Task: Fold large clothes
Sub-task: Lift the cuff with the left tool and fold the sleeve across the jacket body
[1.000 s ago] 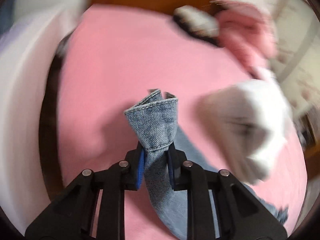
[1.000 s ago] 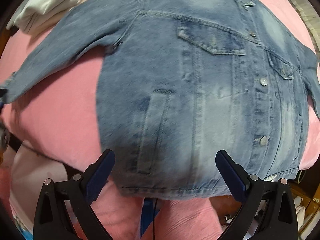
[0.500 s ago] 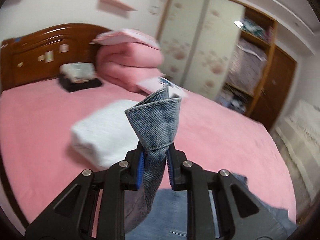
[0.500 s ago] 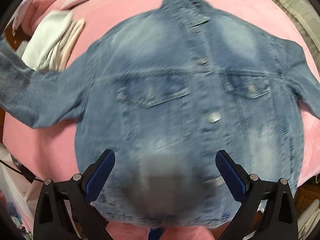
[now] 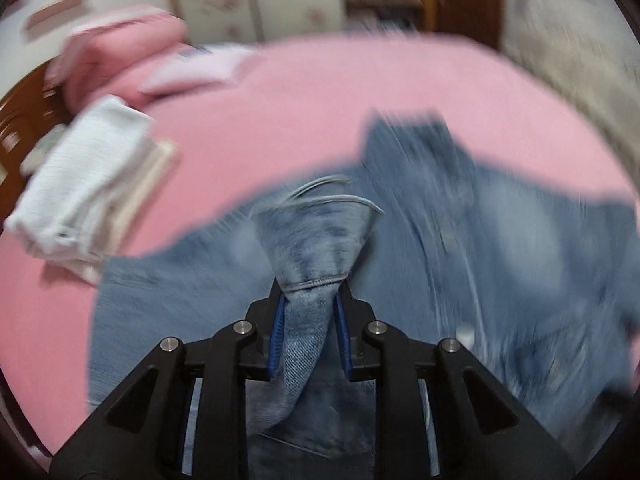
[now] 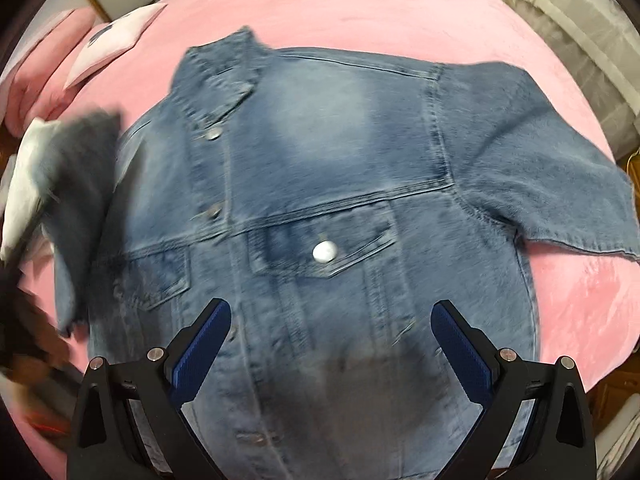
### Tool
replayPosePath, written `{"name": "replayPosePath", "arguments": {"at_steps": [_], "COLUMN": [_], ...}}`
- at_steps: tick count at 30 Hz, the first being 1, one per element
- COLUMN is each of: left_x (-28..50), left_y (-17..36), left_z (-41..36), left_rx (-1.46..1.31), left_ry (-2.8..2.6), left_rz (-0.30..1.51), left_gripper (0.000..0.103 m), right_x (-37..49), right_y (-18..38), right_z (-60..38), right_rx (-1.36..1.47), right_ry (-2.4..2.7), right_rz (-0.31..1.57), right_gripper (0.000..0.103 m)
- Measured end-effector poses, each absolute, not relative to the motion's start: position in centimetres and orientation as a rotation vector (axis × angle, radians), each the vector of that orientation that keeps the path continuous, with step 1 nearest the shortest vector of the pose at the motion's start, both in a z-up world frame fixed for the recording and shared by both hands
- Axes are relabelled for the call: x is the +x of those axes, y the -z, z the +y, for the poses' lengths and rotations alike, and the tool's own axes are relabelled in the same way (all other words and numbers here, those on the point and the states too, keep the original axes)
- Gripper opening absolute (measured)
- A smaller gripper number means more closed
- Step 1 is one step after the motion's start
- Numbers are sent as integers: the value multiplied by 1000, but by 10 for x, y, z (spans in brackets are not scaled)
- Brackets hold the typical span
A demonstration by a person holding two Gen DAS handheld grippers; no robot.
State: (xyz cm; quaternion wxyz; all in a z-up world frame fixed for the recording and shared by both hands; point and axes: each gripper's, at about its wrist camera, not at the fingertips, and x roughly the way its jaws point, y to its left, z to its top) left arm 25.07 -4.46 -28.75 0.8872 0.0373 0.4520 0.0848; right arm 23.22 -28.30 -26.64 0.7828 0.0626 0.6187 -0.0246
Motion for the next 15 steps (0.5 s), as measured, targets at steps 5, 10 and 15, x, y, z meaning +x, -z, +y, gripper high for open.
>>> {"name": "replayPosePath", "arguments": {"at_steps": [5, 10, 15], "left_x": [263, 242, 204], "left_y": [336, 305, 285], "left_z": [-60, -37, 19], "left_rx": [72, -117, -312], "left_ry": [-102, -110, -235], "left_rz": [1189, 1195, 1270], "left_gripper": [54, 80, 80], "right_x": [255, 275, 292], "right_y": [279, 296, 325], "right_z": [-302, -289, -251], "right_rx": [211, 362, 515], "right_ry": [4, -134, -315], "right_rz": [1340, 1352, 1425], "right_gripper": [102, 97, 79]}}
